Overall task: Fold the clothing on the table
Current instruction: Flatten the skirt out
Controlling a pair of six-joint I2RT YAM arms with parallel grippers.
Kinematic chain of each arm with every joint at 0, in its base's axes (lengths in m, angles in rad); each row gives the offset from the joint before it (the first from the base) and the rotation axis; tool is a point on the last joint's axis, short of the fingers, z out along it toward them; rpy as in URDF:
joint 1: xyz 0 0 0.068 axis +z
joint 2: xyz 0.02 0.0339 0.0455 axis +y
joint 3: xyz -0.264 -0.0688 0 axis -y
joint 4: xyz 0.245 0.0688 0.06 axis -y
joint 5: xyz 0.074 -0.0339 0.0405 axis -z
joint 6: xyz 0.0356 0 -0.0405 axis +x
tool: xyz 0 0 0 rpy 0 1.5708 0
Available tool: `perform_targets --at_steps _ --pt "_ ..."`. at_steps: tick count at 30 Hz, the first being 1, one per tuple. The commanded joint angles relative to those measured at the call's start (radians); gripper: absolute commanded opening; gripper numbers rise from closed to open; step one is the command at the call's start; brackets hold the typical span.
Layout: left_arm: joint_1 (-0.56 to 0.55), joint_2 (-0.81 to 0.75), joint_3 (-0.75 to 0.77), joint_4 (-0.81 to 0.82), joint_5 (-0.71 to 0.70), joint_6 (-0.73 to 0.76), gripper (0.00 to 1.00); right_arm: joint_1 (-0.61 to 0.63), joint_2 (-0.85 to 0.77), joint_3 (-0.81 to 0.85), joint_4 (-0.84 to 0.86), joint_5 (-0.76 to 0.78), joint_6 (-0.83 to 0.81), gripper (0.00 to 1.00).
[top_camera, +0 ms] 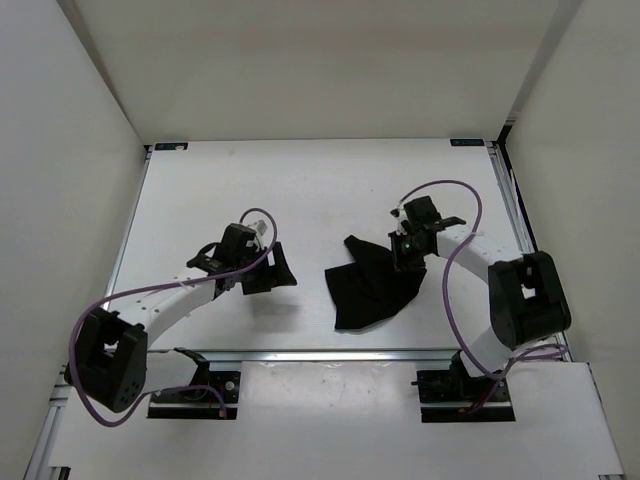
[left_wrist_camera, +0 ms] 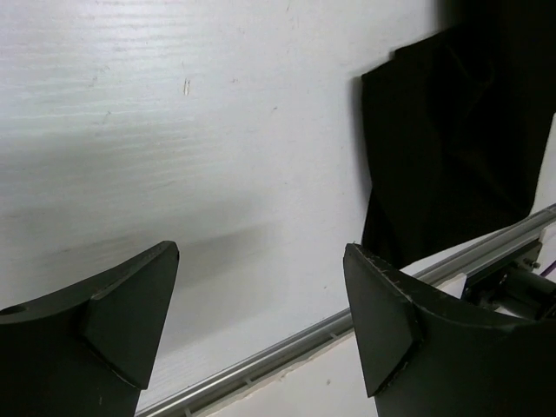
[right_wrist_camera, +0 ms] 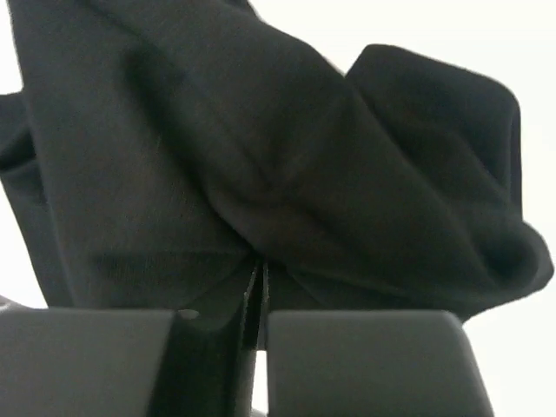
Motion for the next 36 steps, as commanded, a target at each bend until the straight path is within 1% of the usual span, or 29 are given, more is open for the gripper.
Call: perform_targets --at_steps 1,2,4,7,9,13,15,18,20,21,22,23,24,25,26,28,29,30,31,33,36 --pt "0.023 -0.051 -0.015 0.004 0.013 -0.009 0.87 0.013 0.027 0.109 -0.044 -0.011 -0.041 0.0" --pt "0.019 -0.053 -0.019 0.007 0.013 -0.006 0.85 0.029 0.011 0.162 -0.084 -0.027 -0.046 0.0" --pt "0.028 -0.053 -0.028 0.014 0.021 -0.018 0.84 0.073 -0.02 0.276 -0.155 -0.044 -0.052 0.0" --pt "0.011 -0.033 -0.029 0.021 0.029 -0.021 0.82 0.134 -0.086 0.556 -0.245 -0.098 -0.072 0.0" --pt "0.002 -0.017 -0.022 0.027 0.03 -0.024 0.81 0.161 -0.121 0.665 -0.242 -0.135 -0.058 0.0" --pt "-0.013 0.01 -0.002 0.024 0.017 -0.021 0.82 0.179 -0.164 0.801 -0.213 -0.189 -0.055 0.0" --pt "-0.009 0.01 0.011 0.023 0.015 -0.021 0.81 0.185 -0.195 0.787 -0.183 -0.202 -0.057 0.0" --pt "-0.012 0.013 0.001 0.034 0.026 -0.024 0.81 0.185 -0.247 0.694 -0.134 -0.161 -0.046 0.0" --pt "-0.01 0.01 0.001 0.026 0.023 -0.021 0.81 0.144 -0.243 0.66 -0.17 -0.111 -0.02 0.0" --pt "-0.006 0.006 0.003 0.02 0.015 -0.018 0.8 0.126 -0.231 0.635 -0.22 -0.092 0.004 0.0" --pt "-0.004 0.003 -0.006 0.015 0.013 -0.018 0.81 0.078 -0.221 0.606 -0.289 -0.062 0.027 0.02" --pt "0.0 -0.003 -0.02 0.015 0.012 -0.018 0.81 0.035 -0.217 0.585 -0.323 -0.039 0.038 0.04" --pt "0.003 -0.005 -0.019 0.017 0.015 -0.023 0.8 0.02 -0.212 0.528 -0.381 0.001 0.041 0.12" --pt "0.008 -0.019 -0.031 0.018 0.01 -0.024 0.81 -0.014 -0.214 0.473 -0.432 0.046 0.051 0.23" --pt "0.008 -0.031 -0.035 0.02 0.019 -0.03 0.8 -0.038 -0.236 0.442 -0.451 0.07 0.054 0.25" --pt "0.014 -0.036 -0.051 0.024 0.012 -0.032 0.81 -0.031 -0.308 0.323 -0.451 0.144 0.077 0.33" --pt "0.014 -0.039 -0.054 0.024 0.013 -0.03 0.8 -0.031 -0.353 0.299 -0.44 0.152 0.075 0.38" --pt "0.011 -0.042 -0.066 0.029 0.007 -0.029 0.79 -0.026 -0.391 0.257 -0.405 0.15 0.087 0.47" --pt "0.013 -0.043 -0.06 0.027 0.01 -0.033 0.78 -0.023 -0.399 0.249 -0.393 0.143 0.084 0.49" --pt "0.007 -0.031 -0.058 0.03 0.013 -0.033 0.78 -0.019 -0.402 0.245 -0.37 0.127 0.101 0.5" --pt "-0.006 -0.001 -0.039 0.038 0.016 -0.032 0.77 0.004 -0.347 0.246 -0.295 0.034 0.092 0.5"
